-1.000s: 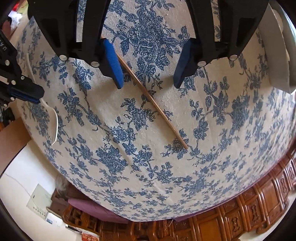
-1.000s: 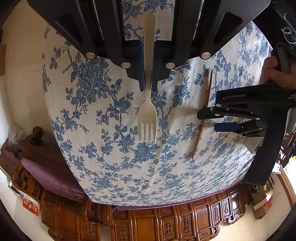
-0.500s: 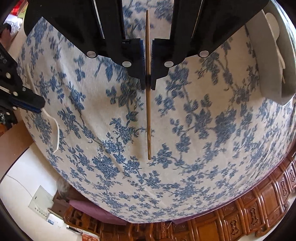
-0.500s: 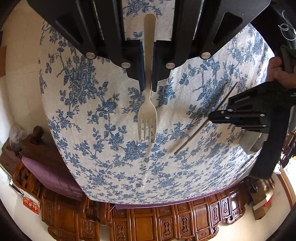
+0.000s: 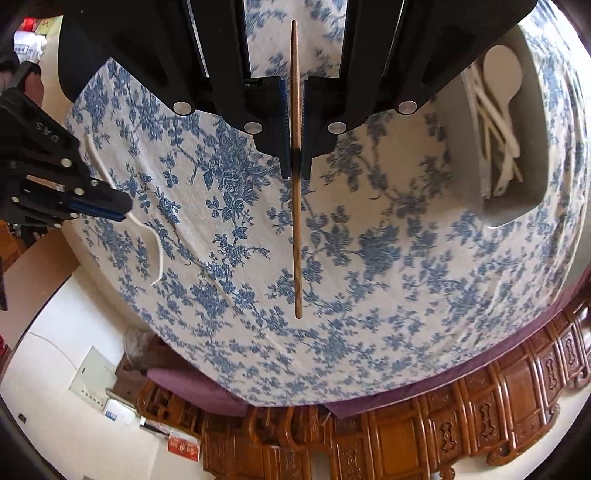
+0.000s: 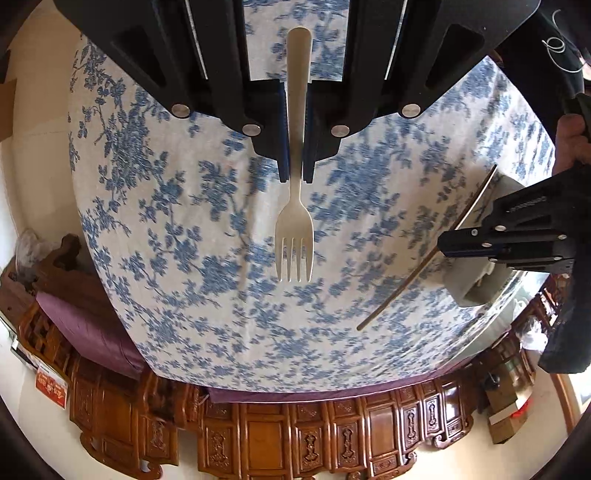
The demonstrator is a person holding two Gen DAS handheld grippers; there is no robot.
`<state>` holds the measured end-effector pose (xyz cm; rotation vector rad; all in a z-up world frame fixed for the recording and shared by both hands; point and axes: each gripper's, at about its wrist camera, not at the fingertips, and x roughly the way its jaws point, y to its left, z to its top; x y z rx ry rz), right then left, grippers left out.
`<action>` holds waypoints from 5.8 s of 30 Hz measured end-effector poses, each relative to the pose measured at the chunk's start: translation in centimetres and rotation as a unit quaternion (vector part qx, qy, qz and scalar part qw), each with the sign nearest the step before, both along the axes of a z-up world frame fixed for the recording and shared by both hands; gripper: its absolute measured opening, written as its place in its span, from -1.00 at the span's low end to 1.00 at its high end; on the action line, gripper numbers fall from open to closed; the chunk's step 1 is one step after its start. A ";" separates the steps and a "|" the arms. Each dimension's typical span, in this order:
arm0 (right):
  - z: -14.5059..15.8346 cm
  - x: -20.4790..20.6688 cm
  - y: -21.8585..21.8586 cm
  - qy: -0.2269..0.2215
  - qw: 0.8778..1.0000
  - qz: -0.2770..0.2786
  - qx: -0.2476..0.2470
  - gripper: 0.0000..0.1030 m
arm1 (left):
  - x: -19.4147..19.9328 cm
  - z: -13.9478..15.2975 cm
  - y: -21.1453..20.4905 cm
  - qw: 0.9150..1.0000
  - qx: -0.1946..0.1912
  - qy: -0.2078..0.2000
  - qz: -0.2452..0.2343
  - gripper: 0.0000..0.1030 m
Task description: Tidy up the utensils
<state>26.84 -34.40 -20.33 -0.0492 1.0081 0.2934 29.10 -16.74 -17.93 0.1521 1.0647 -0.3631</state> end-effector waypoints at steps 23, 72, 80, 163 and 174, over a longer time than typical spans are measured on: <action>1.7 0.1 12.6 -0.009 0.998 0.068 0.005 -0.84 | -2.6 4.7 13.4 0.998 -0.039 -0.032 0.048 -0.92; 1.0 1.1 19.7 0.011 0.992 0.124 0.014 -0.84 | 1.0 -2.9 20.9 0.995 -0.029 0.041 0.082 -0.91; 1.6 1.0 22.0 0.009 0.990 0.139 0.026 -0.84 | -0.7 -1.0 22.0 0.995 -0.037 0.019 0.090 -0.79; 15.8 -13.0 9.8 -0.193 0.979 -0.033 0.053 0.95 | -15.6 14.9 16.6 0.973 -0.035 -0.177 0.143 0.85; 21.8 -15.5 8.9 -0.270 0.960 -0.042 0.060 0.95 | -18.7 20.9 15.5 0.955 -0.038 -0.254 0.147 0.85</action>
